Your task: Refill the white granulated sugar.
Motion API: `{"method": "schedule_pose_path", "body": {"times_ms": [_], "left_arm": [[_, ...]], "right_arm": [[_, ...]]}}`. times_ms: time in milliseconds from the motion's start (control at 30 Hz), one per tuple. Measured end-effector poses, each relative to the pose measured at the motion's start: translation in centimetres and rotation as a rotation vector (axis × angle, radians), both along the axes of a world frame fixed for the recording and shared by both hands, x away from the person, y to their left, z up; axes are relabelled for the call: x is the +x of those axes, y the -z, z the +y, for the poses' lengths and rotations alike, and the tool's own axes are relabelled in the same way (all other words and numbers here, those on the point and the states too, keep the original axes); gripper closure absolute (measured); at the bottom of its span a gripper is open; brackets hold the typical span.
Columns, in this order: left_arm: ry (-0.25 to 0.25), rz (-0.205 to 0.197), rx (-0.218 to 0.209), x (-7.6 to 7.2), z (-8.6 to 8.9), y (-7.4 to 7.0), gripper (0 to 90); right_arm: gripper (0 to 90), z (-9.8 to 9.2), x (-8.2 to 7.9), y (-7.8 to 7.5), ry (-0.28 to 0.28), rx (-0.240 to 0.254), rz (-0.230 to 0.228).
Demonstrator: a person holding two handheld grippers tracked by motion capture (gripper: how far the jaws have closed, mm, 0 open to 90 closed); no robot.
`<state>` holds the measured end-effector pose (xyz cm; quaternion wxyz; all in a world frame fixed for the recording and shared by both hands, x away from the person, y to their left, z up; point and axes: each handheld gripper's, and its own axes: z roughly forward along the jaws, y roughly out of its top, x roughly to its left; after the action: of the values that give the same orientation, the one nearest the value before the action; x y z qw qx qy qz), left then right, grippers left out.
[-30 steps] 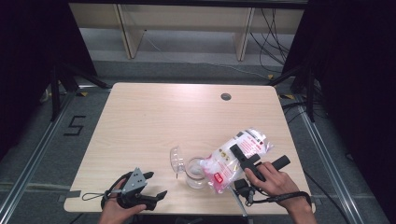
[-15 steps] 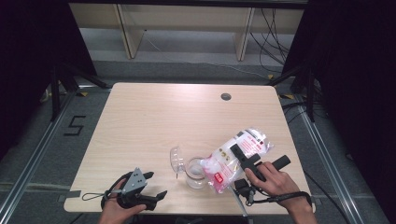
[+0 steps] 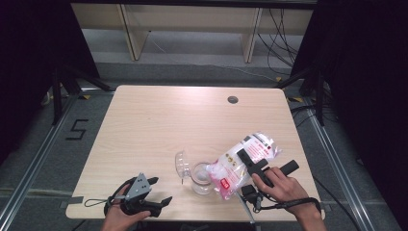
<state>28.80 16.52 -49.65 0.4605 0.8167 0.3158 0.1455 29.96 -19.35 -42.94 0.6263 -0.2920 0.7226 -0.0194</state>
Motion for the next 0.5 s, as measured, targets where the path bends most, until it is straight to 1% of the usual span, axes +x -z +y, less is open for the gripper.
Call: {"method": "schedule_pose_path", "body": {"times_ms": [33, 100, 133, 233, 267, 300, 333, 433, 467, 500], "left_arm": [[0.0, 0.0, 0.0, 0.0, 0.0, 0.0, 18.3], [0.001, -0.001, 0.007, 0.03, 0.07, -0.03, 18.3], [-0.002, 0.0, -0.003, 0.02, 0.0, 0.0, 18.3], [-0.001, 0.0, 0.0, 0.0, -0.02, 0.03, 18.3], [0.005, -0.006, 0.005, 0.04, 0.01, 0.01, 18.3], [0.018, -0.021, 0.017, 0.16, 0.09, -0.04, 18.3], [-0.001, 0.001, 0.0, 0.0, -0.01, 0.02, 18.3], [-0.003, 0.002, -0.007, 0.01, -0.04, 0.06, 18.3], [-0.001, -0.003, -0.005, 0.06, -0.01, 0.05, 18.3], [0.013, -0.019, 0.019, 0.22, 0.19, -0.03, 18.3]], "right_arm": [[53.9, -0.03, 0.0, 0.03, -0.001, 0.0, -0.004], [54.0, 0.02, -0.02, -0.06, 0.0, -0.019, -0.009], [54.0, -0.08, -0.11, 0.02, 0.011, -0.001, -0.01], [54.1, -0.06, -0.13, 0.0, 0.008, 0.001, -0.008], [54.1, -0.02, -0.09, -0.03, 0.009, -0.01, -0.007], [54.2, -0.03, -0.08, -0.04, 0.005, -0.013, -0.009], [54.2, -0.05, -0.08, 0.0, 0.004, -0.012, -0.009], [54.3, -0.09, -0.06, 0.05, 0.0, -0.005, -0.01], [54.3, -0.11, -0.05, 0.06, 0.001, -0.004, -0.011], [54.4, -0.12, -0.05, 0.05, 0.001, -0.004, -0.012]]}}
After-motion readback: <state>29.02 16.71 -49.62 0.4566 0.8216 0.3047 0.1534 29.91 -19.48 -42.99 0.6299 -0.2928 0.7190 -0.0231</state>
